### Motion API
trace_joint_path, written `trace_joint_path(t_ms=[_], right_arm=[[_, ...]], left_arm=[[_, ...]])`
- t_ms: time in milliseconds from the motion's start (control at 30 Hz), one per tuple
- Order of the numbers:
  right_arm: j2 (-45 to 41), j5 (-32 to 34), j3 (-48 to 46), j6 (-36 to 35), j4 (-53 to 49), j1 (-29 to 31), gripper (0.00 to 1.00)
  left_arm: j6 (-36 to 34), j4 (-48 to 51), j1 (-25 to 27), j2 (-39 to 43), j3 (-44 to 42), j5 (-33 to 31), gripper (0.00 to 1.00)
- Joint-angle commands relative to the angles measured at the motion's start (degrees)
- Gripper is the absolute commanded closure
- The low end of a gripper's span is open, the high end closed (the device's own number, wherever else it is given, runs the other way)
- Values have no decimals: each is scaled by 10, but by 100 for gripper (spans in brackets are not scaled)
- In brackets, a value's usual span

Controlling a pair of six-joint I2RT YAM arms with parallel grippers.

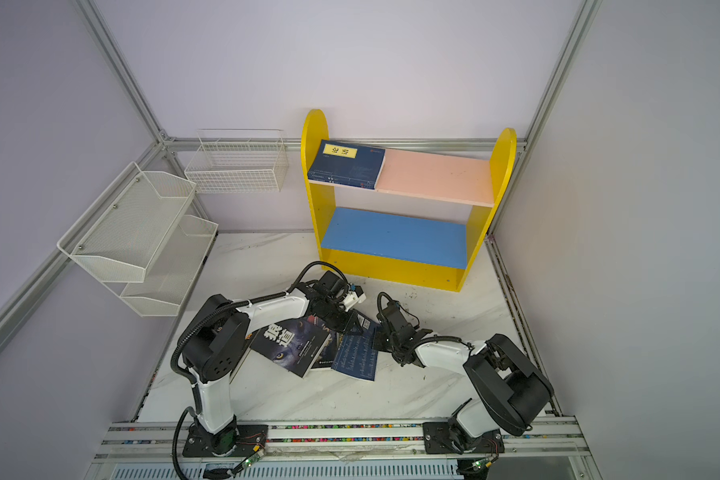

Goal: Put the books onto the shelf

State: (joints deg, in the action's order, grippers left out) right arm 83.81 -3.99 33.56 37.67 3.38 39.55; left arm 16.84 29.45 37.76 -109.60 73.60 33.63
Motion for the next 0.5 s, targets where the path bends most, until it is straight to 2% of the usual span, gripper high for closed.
trace_joint_path(t_ms=[0,67,200,333,400,467], right_arm=[[-27,6,17,6,-71,4,66],[-48,19,40,11,-86,2,62],[-101,24,131,8,-141,-20,40],[-108,-61,276,8,-191,-89,23],[-93,-127,355,22,-214,-128,17],[-72,-199,426,48,-225,-162,15]], left_arm=[[-5,-7,-5,58,72,28,96],[-6,0,-10,78,90,14,99],[-42,43,-18,138,143,-41,100],[-136,81,-18,203,193,-142,100],[-176,91,-18,225,209,-187,100],[-218,103,-17,237,228,-228,100]])
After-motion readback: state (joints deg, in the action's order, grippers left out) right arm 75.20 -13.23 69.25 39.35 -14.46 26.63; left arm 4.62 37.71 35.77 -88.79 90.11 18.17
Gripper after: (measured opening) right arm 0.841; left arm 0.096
